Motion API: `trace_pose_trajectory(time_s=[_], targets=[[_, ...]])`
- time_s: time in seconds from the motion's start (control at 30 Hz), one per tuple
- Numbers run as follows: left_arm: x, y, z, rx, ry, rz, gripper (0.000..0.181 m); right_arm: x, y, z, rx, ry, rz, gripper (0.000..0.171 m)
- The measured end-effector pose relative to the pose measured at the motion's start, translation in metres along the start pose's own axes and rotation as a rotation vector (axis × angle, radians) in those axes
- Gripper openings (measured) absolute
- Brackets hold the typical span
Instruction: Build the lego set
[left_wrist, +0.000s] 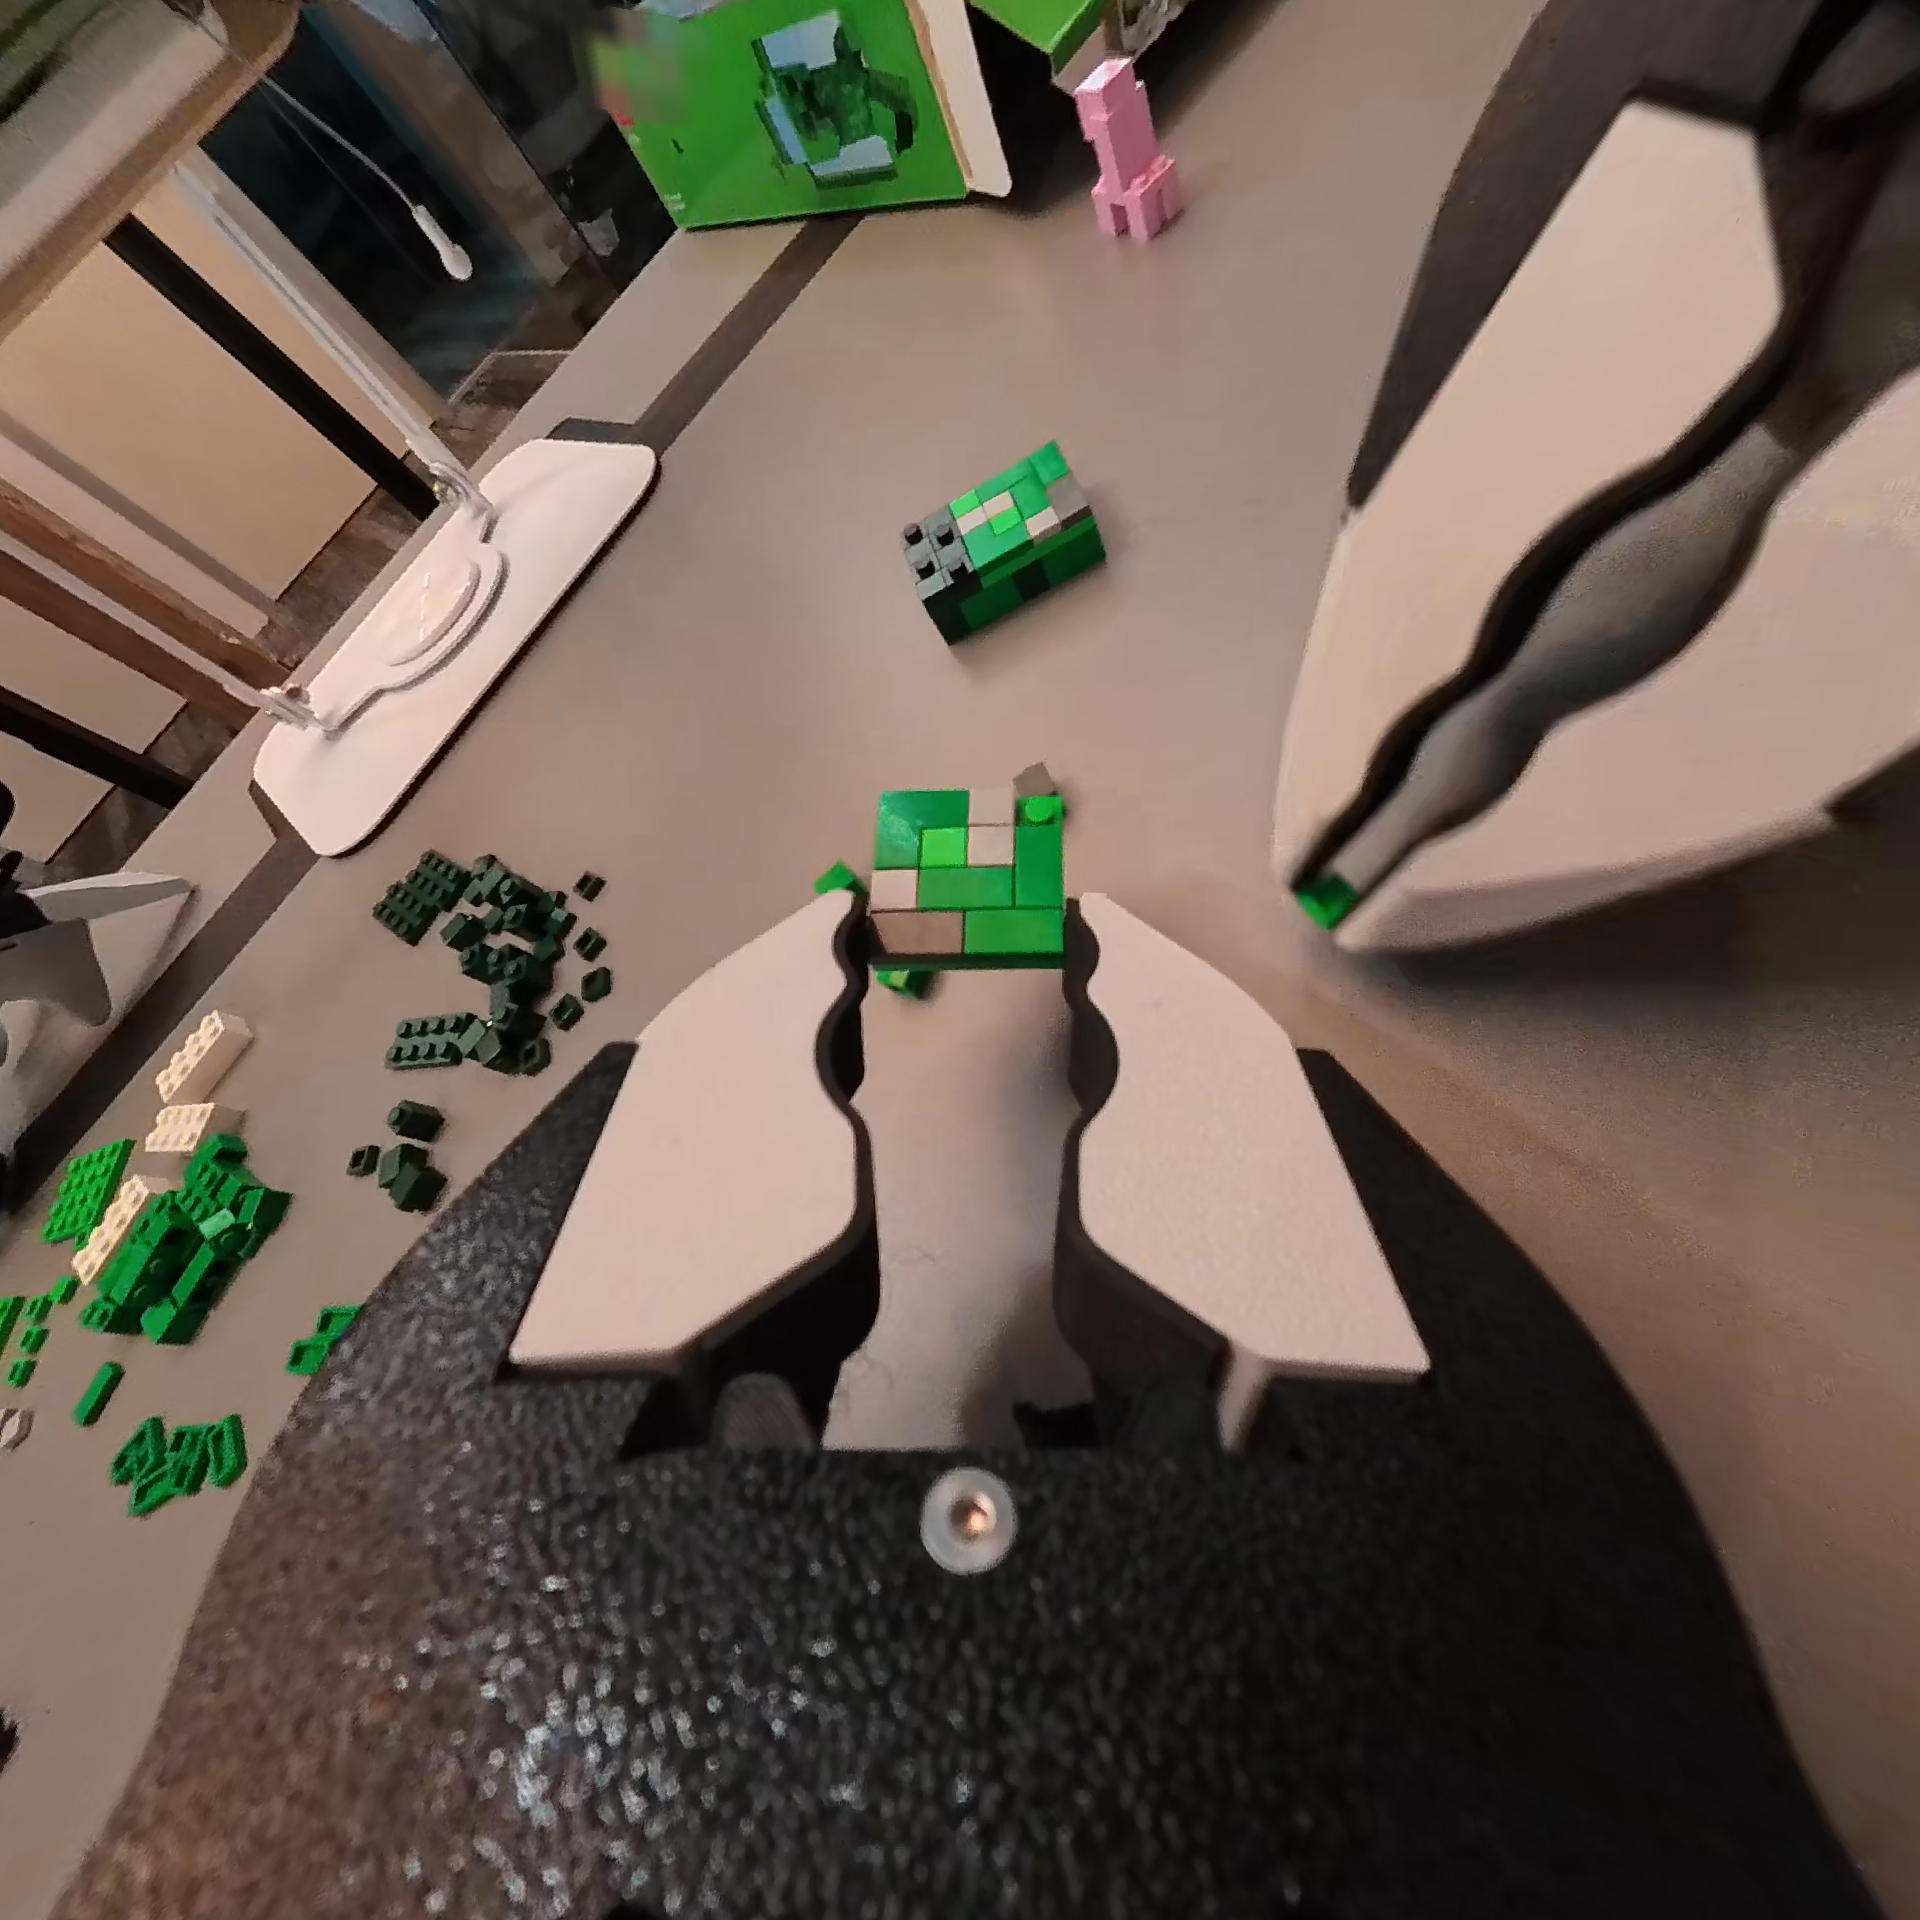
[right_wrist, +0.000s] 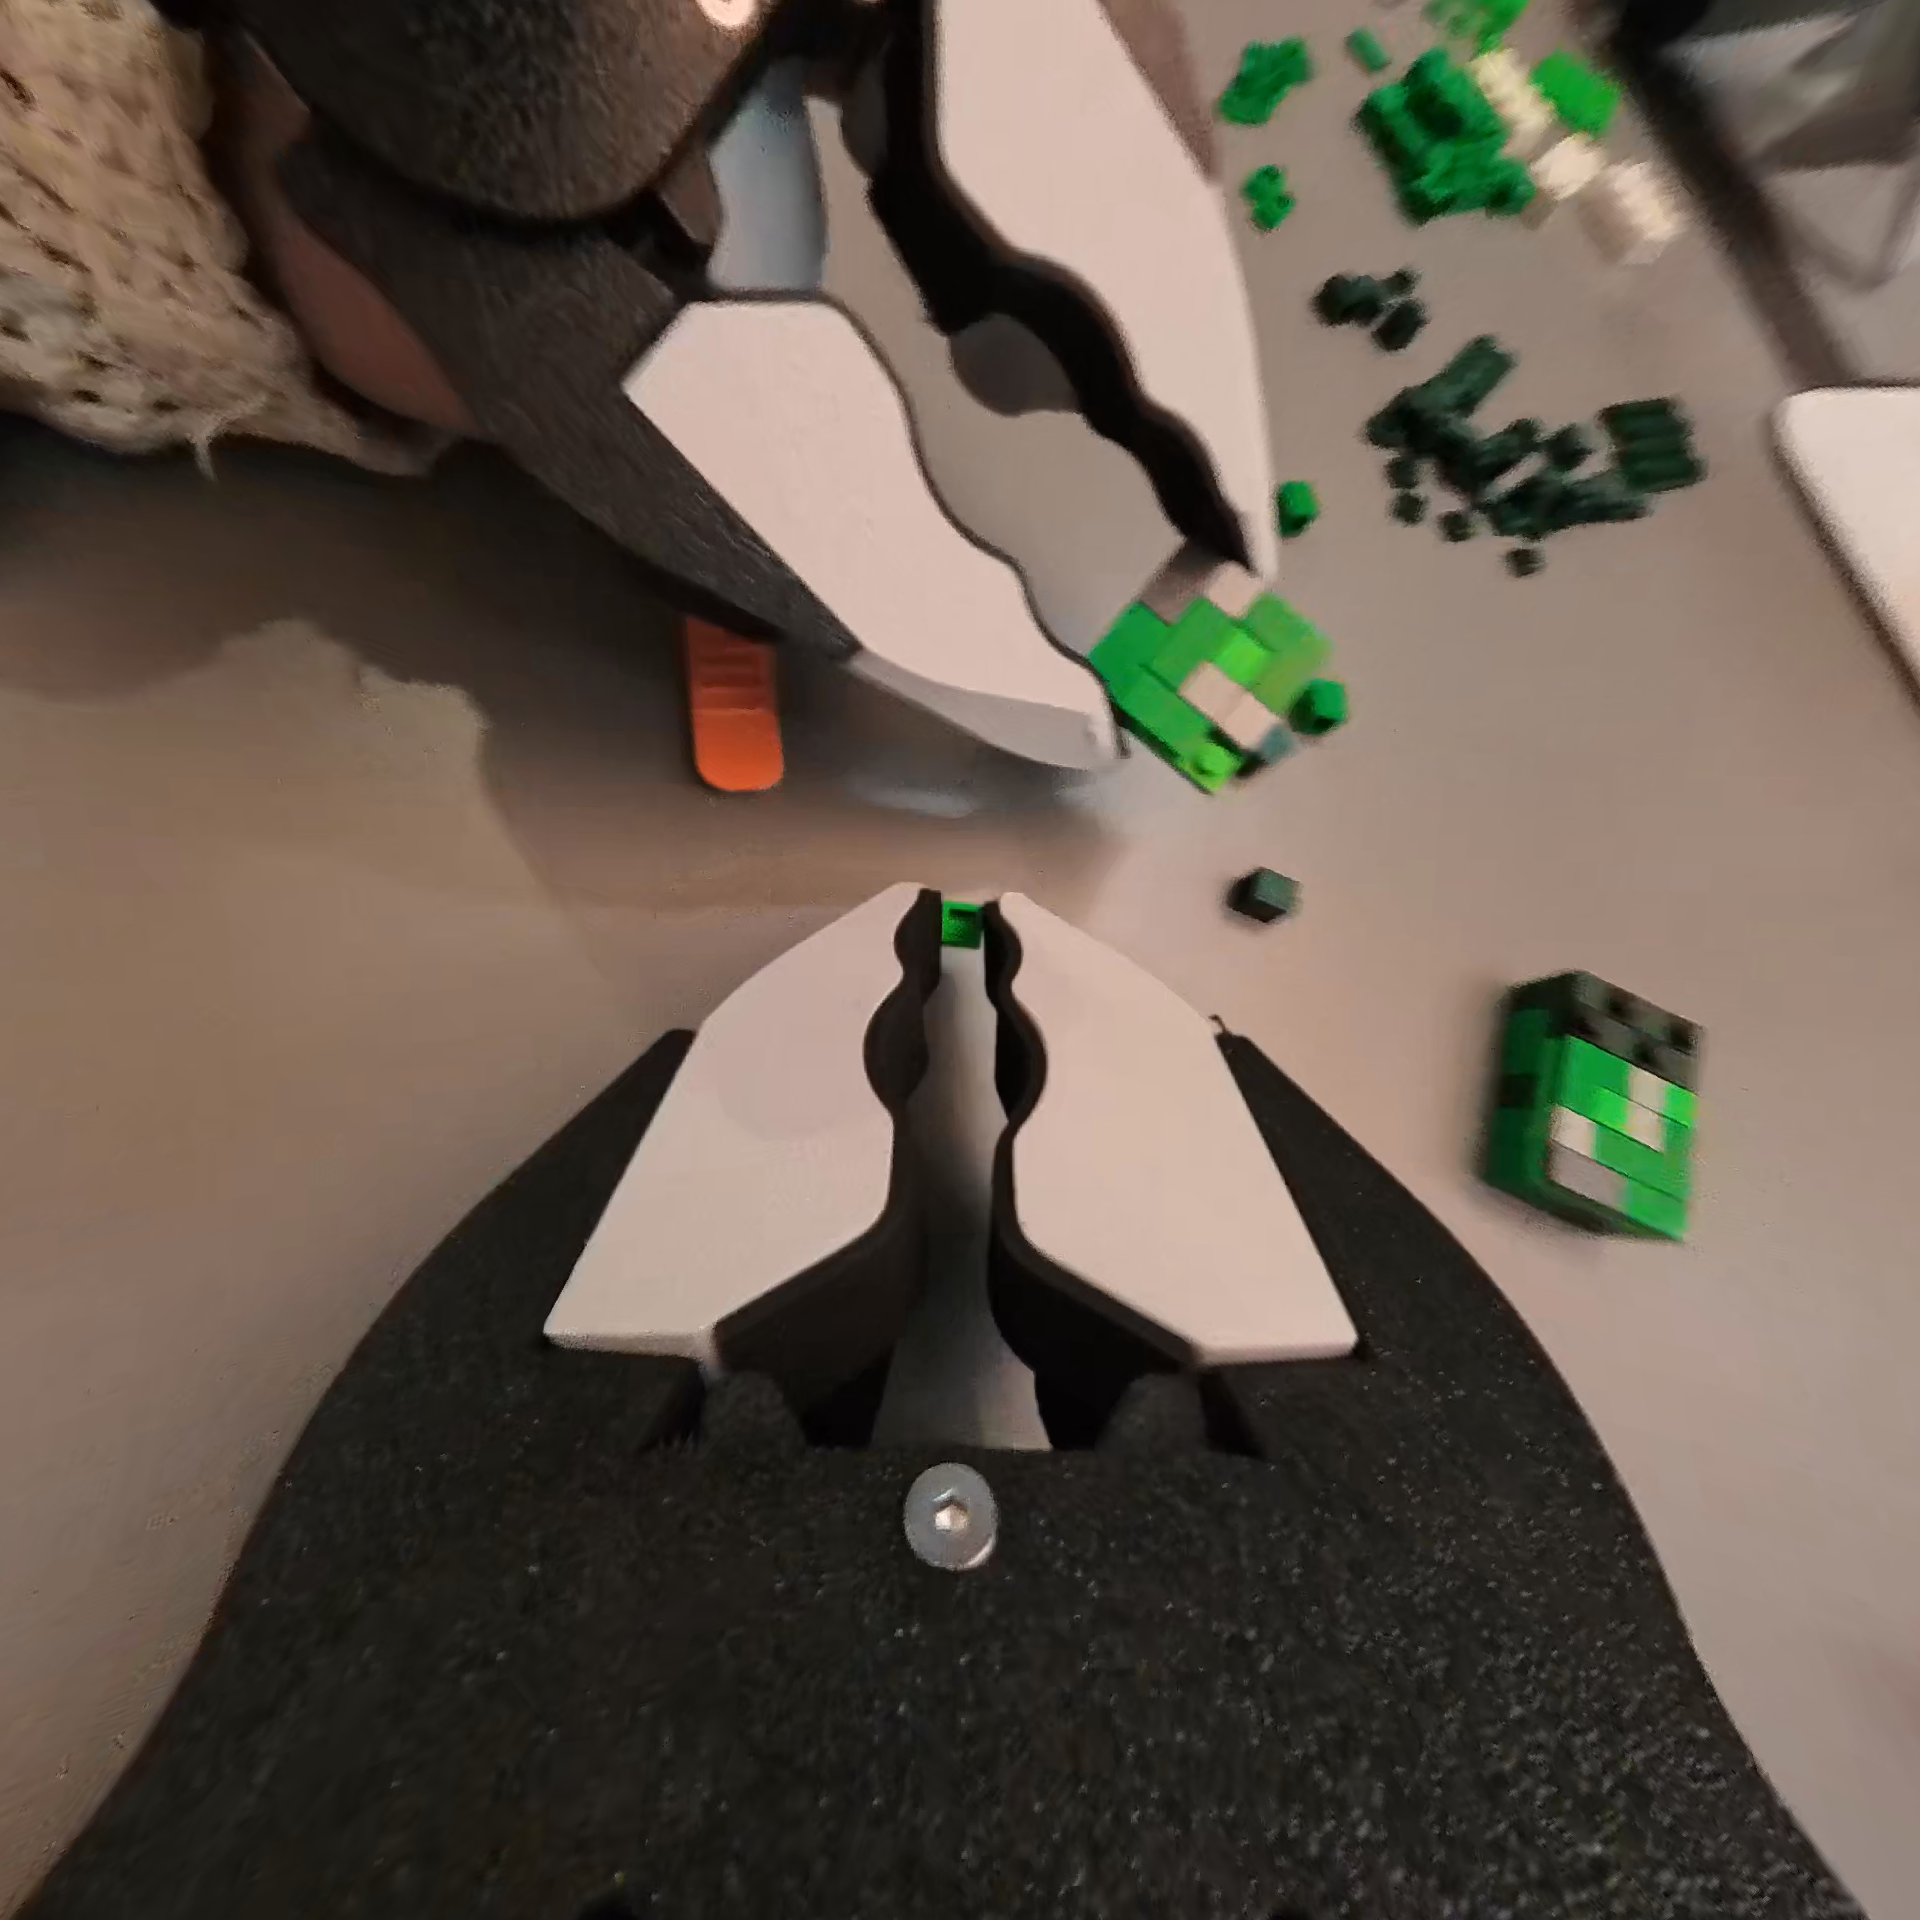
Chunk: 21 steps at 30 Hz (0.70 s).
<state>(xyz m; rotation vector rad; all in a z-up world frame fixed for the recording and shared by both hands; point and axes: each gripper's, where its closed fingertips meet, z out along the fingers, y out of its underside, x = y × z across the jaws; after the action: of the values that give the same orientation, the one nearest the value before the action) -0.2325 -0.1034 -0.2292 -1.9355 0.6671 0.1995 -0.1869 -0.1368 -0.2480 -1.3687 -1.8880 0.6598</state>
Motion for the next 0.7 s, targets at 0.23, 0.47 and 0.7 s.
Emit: trace_pose_trajectory(time_s=[0.23,0.47,0.7], targets=[[0.007,-0.004,0.0,0.015,0.024,0.037,0.036,0.027,0.017,-0.028,0.083,0.152,0.009,0.007],[0.033,-0.013,0.0,0.057,0.121,0.145,0.036,0.034,-0.005,-0.058,0.342,0.183,0.053,0.007],[0.056,-0.025,-0.005,0.14,0.205,0.224,0.036,0.035,-0.01,-0.063,0.398,0.18,0.075,0.007]])
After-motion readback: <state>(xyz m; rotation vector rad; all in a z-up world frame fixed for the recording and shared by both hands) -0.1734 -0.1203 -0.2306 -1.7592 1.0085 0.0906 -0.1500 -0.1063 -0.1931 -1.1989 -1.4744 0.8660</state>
